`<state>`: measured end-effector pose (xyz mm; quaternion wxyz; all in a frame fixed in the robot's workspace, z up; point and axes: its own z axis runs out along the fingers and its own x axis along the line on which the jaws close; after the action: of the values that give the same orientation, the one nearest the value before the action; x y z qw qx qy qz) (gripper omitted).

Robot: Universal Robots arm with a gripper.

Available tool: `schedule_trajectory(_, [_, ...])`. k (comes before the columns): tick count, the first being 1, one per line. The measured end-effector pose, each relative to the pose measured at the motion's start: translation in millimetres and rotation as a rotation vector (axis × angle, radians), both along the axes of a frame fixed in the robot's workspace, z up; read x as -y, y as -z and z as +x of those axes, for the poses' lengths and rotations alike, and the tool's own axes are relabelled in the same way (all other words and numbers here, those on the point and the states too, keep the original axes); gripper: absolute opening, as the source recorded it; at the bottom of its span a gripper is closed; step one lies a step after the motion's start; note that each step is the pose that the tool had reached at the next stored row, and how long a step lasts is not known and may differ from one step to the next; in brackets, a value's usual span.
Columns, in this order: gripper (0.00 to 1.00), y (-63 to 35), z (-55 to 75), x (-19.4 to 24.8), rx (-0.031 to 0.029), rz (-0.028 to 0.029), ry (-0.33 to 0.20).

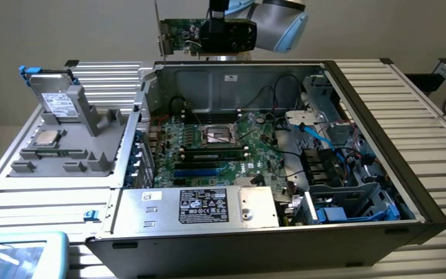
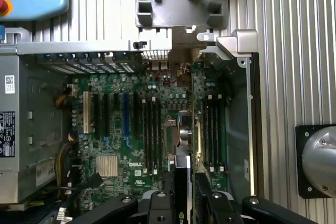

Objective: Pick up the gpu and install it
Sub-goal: 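Pick up the gpu and move the gpu toward the slot, then insert the gpu into the slot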

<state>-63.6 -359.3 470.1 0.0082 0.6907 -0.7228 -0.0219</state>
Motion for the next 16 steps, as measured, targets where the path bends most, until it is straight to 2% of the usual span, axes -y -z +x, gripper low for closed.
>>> schedule_trajectory(11, [0.28, 0.0, 0.0, 0.0, 0.0007, 0.0012, 0.000])
schedule_trajectory(16, [0.28, 0.4, 0.0, 0.2, 0.0008, -0.0020, 0.000])
